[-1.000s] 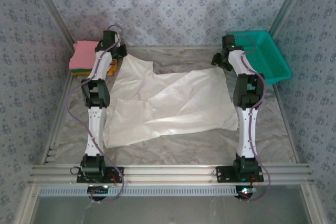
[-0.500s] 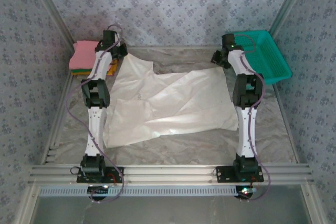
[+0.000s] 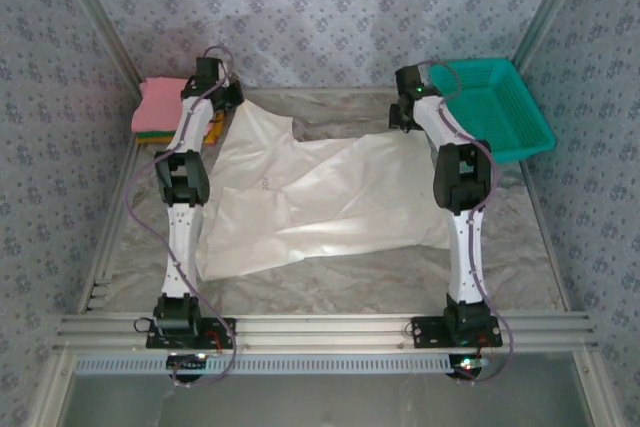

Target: Fold and stack the t-shirts

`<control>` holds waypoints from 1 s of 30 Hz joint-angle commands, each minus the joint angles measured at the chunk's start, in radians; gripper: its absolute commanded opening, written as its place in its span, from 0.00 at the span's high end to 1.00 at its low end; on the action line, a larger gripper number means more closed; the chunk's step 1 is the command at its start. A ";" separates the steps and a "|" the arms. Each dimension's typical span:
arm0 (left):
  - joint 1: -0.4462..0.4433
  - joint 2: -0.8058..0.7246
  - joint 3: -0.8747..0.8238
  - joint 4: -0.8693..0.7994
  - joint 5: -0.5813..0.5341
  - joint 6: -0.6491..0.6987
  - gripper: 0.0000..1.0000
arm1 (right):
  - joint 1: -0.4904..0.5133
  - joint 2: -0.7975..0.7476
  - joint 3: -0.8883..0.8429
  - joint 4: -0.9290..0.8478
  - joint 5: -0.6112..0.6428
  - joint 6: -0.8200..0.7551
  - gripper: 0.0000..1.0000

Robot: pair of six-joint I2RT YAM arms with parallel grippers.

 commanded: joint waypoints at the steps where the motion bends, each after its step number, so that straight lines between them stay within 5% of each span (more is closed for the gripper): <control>1: 0.005 -0.056 0.033 0.026 0.017 -0.008 1.00 | -0.019 0.015 0.059 -0.049 0.034 -0.079 0.44; 16: 0.021 -0.107 0.012 -0.047 -0.069 -0.009 1.00 | -0.076 0.154 0.237 -0.195 -0.049 -0.004 0.43; 24: 0.019 -0.286 -0.144 0.050 0.063 -0.007 1.00 | -0.087 0.163 0.238 -0.209 -0.137 0.048 0.43; 30: 0.025 -0.345 -0.138 0.001 0.000 0.048 1.00 | -0.101 0.161 0.223 -0.206 -0.182 0.078 0.43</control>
